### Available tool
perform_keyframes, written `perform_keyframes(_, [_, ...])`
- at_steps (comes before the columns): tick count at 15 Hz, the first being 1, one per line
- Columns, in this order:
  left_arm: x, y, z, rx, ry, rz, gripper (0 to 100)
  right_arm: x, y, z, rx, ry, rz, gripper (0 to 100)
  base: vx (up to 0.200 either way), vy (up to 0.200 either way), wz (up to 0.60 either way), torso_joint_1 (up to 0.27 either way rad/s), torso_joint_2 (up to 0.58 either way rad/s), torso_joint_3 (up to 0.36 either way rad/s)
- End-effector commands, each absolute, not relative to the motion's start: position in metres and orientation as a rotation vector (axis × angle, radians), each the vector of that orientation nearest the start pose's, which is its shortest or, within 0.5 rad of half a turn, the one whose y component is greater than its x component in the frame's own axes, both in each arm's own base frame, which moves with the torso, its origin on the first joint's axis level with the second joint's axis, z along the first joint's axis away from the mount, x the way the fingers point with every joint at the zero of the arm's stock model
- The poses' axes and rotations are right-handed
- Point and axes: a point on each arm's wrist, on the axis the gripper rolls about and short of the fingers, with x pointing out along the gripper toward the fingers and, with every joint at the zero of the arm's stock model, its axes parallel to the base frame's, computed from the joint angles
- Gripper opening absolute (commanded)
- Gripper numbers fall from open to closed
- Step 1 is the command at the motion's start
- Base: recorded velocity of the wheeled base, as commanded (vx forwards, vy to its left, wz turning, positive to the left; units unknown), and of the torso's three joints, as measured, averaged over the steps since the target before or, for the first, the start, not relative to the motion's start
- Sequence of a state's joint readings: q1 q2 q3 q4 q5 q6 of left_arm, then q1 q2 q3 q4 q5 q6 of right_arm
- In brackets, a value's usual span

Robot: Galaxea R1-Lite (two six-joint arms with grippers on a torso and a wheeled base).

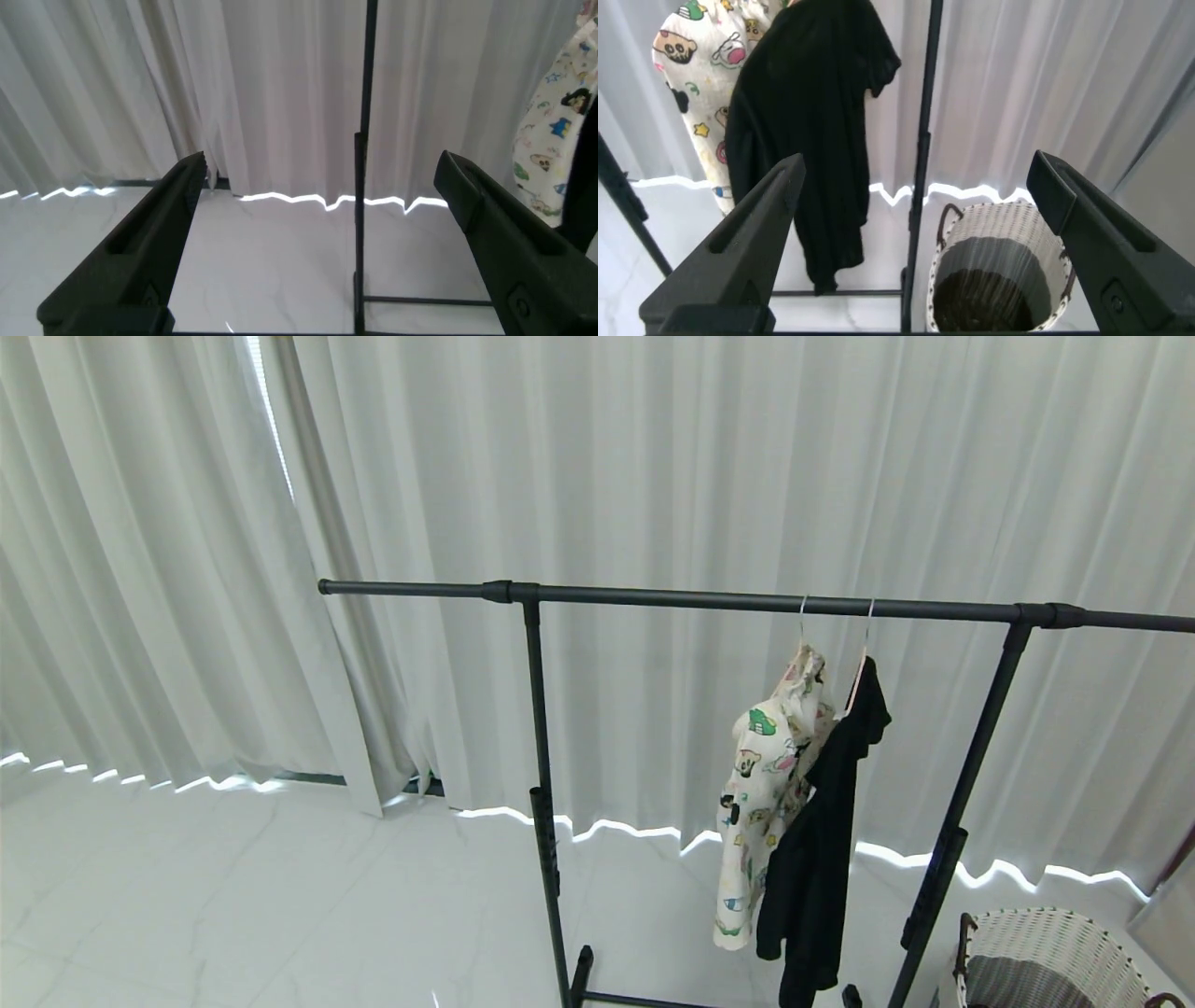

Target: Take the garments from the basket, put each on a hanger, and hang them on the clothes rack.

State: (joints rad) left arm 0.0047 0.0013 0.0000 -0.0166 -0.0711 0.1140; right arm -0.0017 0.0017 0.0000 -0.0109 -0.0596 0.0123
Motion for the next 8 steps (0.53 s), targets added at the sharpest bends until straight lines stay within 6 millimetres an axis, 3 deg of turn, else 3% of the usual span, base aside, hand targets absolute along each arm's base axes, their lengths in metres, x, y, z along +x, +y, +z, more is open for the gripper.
perform_keyframes(1, [-0.0227,-0.0017,0.0772,0.114,-0.019,-0.065,100,-0.0227,-0.0013,0.0766,0.029,-0.01,-0.061,100,0.0,0.0,0.0,0.0,0.0,0.0])
perform_keyframes(8, [-0.0227,-0.0017,0.0772,0.114,-0.019,-0.065,100,-0.0227,-0.0013,0.0766,0.031,-0.01,-0.061,100,0.0,0.0,0.0,0.0,0.0,0.0])
